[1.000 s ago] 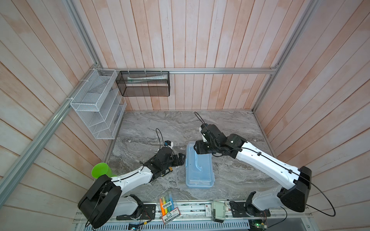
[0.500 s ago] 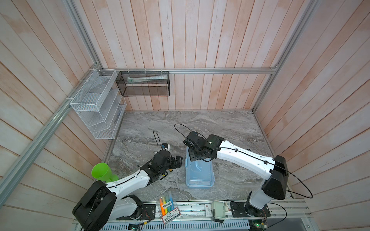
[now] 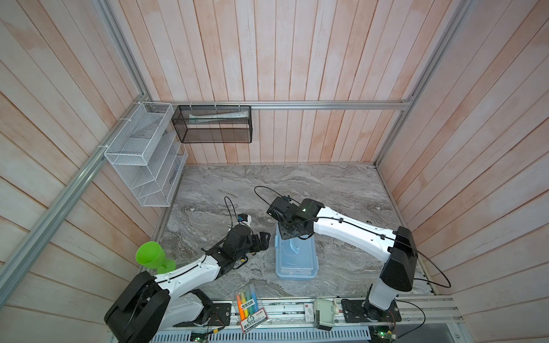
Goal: Pack the tool kit
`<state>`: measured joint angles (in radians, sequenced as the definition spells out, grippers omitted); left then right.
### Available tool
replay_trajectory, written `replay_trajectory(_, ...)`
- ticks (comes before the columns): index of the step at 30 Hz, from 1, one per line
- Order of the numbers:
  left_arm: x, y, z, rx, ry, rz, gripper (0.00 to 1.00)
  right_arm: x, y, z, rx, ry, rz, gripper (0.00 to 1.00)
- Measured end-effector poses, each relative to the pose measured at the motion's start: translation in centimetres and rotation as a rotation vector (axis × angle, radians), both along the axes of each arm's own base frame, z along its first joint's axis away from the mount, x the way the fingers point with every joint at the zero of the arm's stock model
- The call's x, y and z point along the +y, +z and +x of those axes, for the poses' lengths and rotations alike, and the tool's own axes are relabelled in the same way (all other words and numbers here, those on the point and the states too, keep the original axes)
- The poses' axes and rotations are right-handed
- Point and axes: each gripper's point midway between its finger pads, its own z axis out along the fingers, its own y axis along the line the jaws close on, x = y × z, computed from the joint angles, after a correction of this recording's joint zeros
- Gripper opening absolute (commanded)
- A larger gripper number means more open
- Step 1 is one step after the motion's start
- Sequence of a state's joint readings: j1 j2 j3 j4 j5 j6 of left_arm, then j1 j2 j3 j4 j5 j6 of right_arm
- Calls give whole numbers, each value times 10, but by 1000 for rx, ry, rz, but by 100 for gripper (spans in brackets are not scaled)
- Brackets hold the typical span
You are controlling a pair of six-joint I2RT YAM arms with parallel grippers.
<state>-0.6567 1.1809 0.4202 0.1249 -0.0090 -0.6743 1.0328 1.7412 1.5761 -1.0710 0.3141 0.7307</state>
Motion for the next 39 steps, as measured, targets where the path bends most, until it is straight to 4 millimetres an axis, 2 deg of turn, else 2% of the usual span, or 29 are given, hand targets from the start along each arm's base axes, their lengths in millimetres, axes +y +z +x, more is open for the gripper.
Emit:
replay_trajectory(4, 1, -1, 0, 0, 3, 2, 100, -7, 0, 0, -7, -12, -29, 37)
replay_trajectory(7, 2, -2, 0, 1, 6, 6, 100, -12, 0, 0, -9, -19, -49, 26)
replay_trajectory(10, 3, -2, 0, -1, 11, 8, 100, -16, -1, -1, -8, -20, -68, 22)
replay_trajectory(16, 5, -5, 0, 2, 25, 6, 100, -22, -8, -8, 4, -26, -51, 20)
replay_trajectory(18, 6, -6, -1, 4, 25, 8, 100, -22, -10, -11, 8, -33, -19, 15)
replay_trajectory(20, 6, -7, -1, 4, 27, 9, 100, -21, -9, -12, 9, -49, 19, 4)
replay_trajectory(22, 6, -7, -1, 7, 32, 5, 100, -19, -8, -13, 15, -33, 37, 0)
replay_trajectory(27, 6, -6, -1, 10, 36, 0, 100, -14, -7, -11, 13, -40, 75, 0)
replay_trajectory(31, 7, 6, -2, -14, 36, -20, 100, -10, -6, -5, 13, -44, 136, 0)
replay_trajectory(36, 7, 40, -3, -102, 30, -81, 100, -6, 1, 5, -7, -50, 291, 0)
replay_trajectory(39, 10, 58, -5, -149, 27, -109, 100, 4, 10, 13, -31, -38, 420, 0)
